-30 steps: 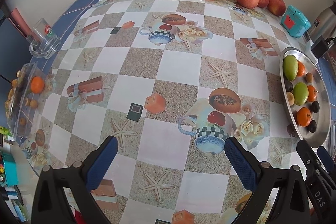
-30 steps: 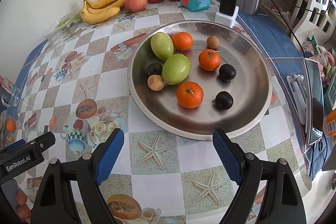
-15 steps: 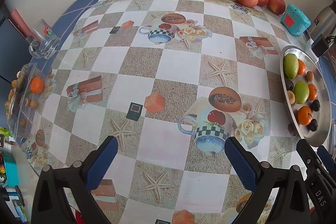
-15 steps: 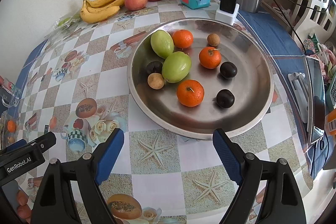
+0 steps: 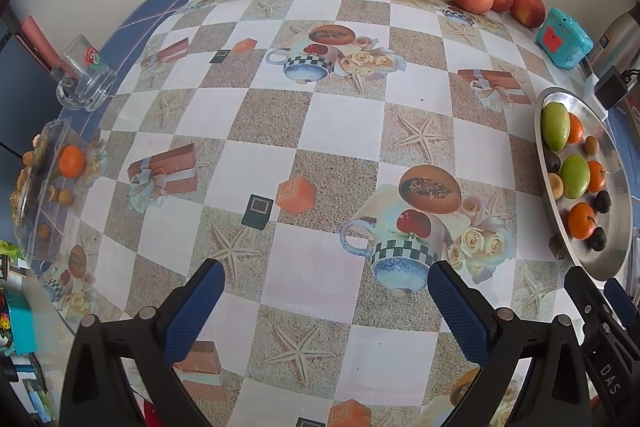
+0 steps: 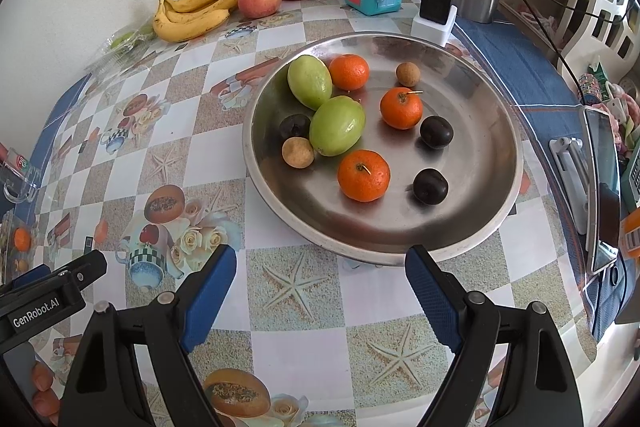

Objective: Organize fruits

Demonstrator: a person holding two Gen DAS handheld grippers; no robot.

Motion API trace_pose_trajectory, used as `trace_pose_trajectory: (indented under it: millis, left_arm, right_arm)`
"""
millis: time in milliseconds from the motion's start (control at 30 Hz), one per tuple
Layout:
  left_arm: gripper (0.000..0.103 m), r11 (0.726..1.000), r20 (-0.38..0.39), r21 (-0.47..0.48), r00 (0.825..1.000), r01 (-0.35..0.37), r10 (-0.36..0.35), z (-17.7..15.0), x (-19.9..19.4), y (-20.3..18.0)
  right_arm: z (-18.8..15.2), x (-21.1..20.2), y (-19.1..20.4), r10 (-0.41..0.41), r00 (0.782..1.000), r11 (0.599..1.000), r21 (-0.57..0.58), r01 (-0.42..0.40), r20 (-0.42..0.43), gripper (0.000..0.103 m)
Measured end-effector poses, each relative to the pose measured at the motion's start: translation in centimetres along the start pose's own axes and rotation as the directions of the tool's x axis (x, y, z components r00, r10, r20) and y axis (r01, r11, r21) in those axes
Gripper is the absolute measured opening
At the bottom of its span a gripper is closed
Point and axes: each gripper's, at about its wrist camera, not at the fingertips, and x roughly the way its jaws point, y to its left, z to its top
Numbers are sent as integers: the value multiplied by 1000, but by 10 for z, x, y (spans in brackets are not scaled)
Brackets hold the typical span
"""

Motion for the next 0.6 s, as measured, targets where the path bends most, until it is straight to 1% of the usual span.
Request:
trace_pose_trajectory:
  millis: [600]
  left_arm:
    - [103, 1000, -1, -1, 1000, -4, 4, 0, 0, 2]
  right_arm:
    - [-1, 0, 0, 0, 1000, 1000, 3, 0, -1, 87]
